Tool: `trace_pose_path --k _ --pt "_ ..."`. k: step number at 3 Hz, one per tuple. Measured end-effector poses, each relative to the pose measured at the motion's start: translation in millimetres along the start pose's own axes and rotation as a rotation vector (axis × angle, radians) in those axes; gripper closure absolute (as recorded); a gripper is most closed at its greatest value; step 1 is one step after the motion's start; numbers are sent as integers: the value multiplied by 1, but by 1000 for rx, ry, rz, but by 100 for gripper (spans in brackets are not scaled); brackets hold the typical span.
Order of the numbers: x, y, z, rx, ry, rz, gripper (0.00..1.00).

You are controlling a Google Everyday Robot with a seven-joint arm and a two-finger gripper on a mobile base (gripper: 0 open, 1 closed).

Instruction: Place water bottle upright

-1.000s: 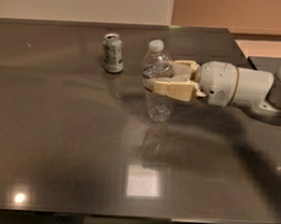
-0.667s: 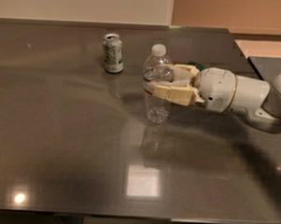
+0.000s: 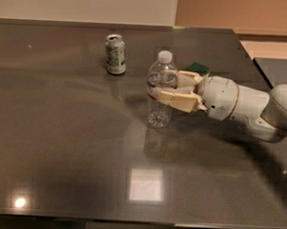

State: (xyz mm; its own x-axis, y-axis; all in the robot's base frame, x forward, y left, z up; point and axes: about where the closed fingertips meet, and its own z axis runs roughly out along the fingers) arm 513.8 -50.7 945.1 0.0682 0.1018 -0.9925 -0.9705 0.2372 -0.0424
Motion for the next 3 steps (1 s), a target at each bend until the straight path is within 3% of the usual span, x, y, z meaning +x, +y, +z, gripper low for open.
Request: trace_pose_path --k 1,2,3 --pt "4 -1 -2 -1 -8 5 100" --pt "8 -3 -3 1 -14 12 84" --pt "11 -4 -4 6 -13 19 59"
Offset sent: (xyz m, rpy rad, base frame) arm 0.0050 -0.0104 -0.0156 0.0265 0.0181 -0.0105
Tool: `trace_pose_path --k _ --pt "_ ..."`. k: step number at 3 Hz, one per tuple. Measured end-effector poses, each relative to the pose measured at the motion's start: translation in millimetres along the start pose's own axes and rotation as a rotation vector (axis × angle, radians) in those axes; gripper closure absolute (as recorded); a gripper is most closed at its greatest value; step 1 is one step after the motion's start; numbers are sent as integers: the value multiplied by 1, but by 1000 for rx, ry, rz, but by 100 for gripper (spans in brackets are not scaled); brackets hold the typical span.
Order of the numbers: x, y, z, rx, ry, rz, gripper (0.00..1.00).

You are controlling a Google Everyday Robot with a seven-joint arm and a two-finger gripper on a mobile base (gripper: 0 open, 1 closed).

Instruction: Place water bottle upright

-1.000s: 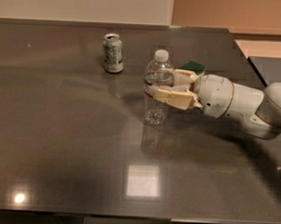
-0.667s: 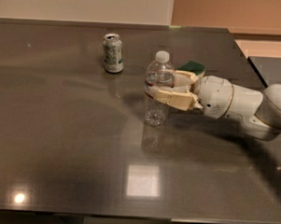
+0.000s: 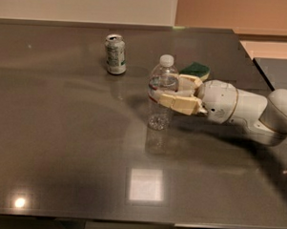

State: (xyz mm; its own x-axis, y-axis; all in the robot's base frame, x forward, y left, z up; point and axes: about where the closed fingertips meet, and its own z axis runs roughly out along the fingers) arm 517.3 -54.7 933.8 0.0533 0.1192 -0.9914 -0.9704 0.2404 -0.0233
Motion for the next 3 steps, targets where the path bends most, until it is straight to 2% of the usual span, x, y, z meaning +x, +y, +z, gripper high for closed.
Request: trace_pose_path --k 2,3 --pt "2 -1 -2 7 4 -5 13" --pt "2 0 0 2 3 -5 0"
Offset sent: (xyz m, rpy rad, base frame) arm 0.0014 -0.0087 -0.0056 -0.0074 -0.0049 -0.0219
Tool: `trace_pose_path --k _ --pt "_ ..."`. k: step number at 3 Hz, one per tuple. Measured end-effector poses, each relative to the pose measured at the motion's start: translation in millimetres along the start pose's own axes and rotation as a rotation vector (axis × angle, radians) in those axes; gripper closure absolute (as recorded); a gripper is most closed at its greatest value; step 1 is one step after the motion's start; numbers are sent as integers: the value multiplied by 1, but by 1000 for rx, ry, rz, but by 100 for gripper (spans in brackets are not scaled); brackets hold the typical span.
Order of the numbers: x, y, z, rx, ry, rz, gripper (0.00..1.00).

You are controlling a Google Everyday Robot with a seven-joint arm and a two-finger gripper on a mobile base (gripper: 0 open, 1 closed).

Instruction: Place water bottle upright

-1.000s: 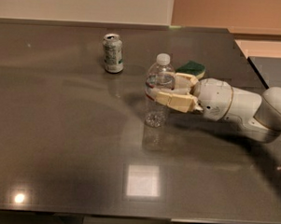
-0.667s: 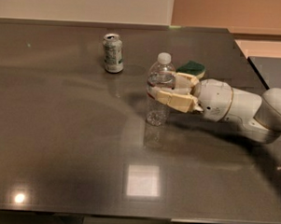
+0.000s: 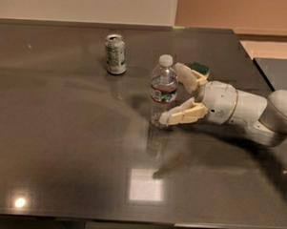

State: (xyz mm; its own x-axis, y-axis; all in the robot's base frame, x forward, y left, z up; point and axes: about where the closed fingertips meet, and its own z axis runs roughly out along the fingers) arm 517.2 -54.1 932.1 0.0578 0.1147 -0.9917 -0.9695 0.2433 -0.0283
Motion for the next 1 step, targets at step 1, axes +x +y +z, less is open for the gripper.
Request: trace_pose_path --k 1 --pt "0 0 0 0 0 0 0"
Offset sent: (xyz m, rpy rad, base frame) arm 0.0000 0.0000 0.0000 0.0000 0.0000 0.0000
